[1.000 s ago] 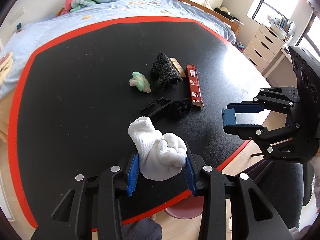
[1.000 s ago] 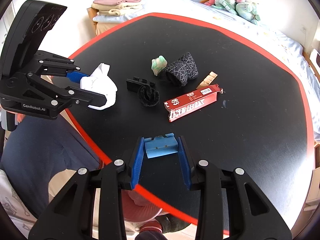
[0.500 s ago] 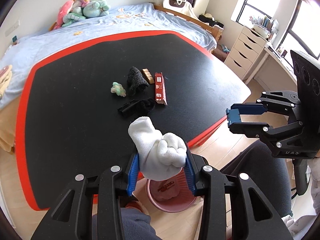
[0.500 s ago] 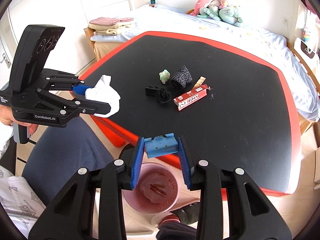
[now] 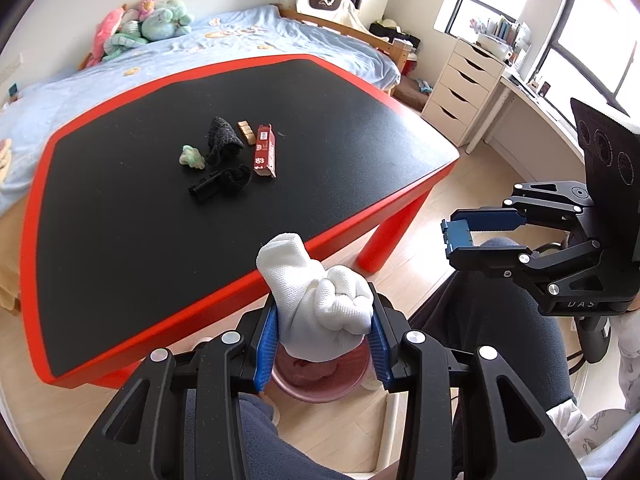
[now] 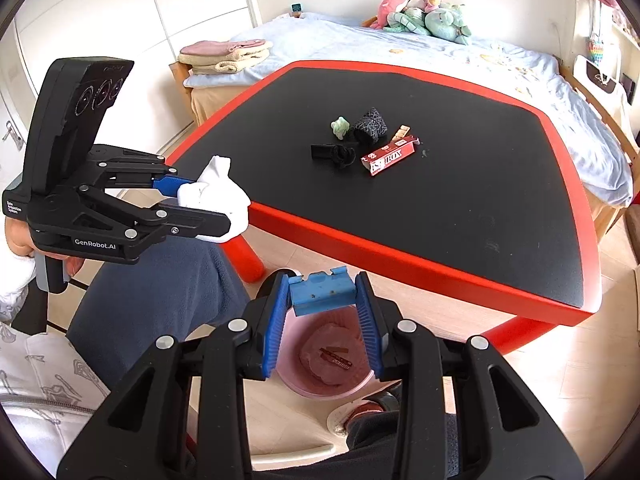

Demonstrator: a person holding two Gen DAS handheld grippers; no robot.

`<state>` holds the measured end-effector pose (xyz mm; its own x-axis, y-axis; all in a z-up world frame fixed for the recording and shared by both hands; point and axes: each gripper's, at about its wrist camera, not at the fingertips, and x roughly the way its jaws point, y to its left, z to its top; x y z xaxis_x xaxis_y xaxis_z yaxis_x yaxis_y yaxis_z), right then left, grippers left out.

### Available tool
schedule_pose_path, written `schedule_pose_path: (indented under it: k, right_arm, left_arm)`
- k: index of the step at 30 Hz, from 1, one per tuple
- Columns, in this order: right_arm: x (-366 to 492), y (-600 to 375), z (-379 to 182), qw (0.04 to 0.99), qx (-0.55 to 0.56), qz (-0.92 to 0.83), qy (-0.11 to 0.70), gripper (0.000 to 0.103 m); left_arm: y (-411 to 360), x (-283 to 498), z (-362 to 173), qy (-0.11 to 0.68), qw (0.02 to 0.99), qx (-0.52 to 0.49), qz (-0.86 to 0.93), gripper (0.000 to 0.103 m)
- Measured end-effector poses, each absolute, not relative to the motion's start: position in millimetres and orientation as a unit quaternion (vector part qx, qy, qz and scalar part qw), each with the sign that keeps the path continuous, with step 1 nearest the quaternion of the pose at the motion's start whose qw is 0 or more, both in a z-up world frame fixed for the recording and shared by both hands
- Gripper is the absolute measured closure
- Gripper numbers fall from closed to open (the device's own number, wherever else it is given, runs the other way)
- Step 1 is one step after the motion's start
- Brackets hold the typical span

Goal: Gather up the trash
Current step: 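Carry sock and blue block over the pink bin and open both tools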

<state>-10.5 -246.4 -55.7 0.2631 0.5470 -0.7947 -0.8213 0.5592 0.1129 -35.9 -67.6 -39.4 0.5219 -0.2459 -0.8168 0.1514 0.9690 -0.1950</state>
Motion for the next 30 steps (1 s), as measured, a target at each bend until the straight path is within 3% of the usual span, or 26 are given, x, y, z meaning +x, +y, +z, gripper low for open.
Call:
schedule_pose_path:
  k: [30]
  right_arm:
    - [-20.9,-249.2,-59.3,0.771,-0.160,0.448,0.424,0.069]
  left_arm:
    - [-83.0,-43.6,-42.4,0.480,0.866,-0.042,-0.132,0.064]
